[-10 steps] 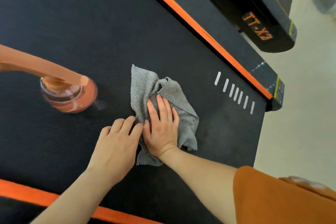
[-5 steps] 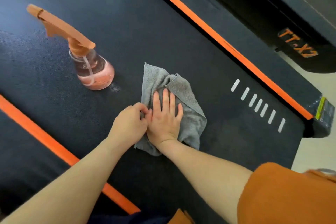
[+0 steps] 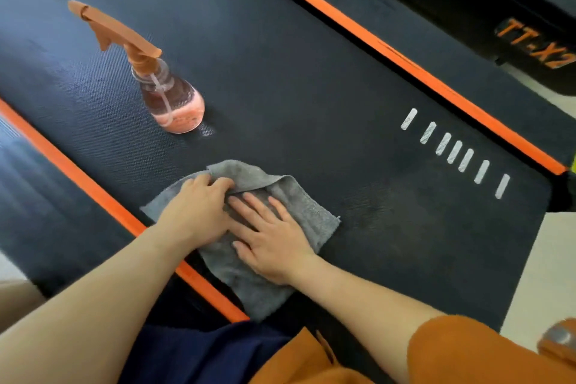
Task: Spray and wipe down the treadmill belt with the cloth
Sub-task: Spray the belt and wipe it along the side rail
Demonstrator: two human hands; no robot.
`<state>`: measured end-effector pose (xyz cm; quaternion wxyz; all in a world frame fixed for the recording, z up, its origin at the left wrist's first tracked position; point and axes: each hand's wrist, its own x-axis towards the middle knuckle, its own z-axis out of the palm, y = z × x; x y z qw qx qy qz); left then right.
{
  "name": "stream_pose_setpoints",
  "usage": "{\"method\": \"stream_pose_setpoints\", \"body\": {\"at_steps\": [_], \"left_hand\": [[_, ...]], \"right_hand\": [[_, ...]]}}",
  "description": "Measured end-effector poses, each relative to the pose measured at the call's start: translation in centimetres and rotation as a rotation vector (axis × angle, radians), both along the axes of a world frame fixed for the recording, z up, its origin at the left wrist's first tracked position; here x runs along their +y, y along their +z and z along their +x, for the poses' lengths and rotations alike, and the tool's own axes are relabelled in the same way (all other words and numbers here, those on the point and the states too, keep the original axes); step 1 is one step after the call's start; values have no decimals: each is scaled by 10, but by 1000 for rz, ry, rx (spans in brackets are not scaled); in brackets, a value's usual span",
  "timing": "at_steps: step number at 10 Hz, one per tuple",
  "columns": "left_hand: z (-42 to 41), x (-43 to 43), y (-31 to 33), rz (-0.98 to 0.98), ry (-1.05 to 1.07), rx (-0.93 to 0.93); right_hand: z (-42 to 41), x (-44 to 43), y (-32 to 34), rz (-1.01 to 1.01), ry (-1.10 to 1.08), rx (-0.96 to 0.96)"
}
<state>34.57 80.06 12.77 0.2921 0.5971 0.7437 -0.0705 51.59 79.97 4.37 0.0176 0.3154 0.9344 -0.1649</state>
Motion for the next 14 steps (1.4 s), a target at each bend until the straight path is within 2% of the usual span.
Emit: {"method": "stream_pose_setpoints", "body": {"at_steps": [1, 2, 3, 4, 5, 6, 7, 9, 10, 11, 12, 13, 14], "left_hand": [[25, 7, 4, -33, -149, -109], [43, 10, 4, -83, -243, -148], [44, 19, -2, -42, -272, -100], [45, 26, -8, 121, -278, -73], [44, 24, -17, 197, -424, -42], [45, 15, -23, 169, -485, -46], [46, 19, -25, 185, -441, -77], [73, 75, -25, 252, -440, -67], [90, 112, -23, 263, -470, -95], [106, 134, -17, 249, -537, -15], [107, 145, -15, 274, -569, -39], [122, 132, -26, -47, -247, -156], [97, 85, -28, 272, 212, -1335]], "right_hand": [[96, 33, 4, 70, -199, -121], [147, 72, 6, 60, -565, -208], [114, 74, 2, 88, -848, -169], [49, 25, -4, 118, -745, -104], [23, -7, 0, 21, -327, -69], [58, 30, -1, 57, -185, -48], [98, 100, -3, 129, -402, -77], [132, 252, 4, 121, -659, -150], [122, 276, -3, 120, -760, -152], [124, 277, 1, 122, -740, -173], [111, 262, 4, 86, -828, -178], [63, 190, 7, 84, -781, -167], [3, 84, 14, -259, -466, -38]]}}
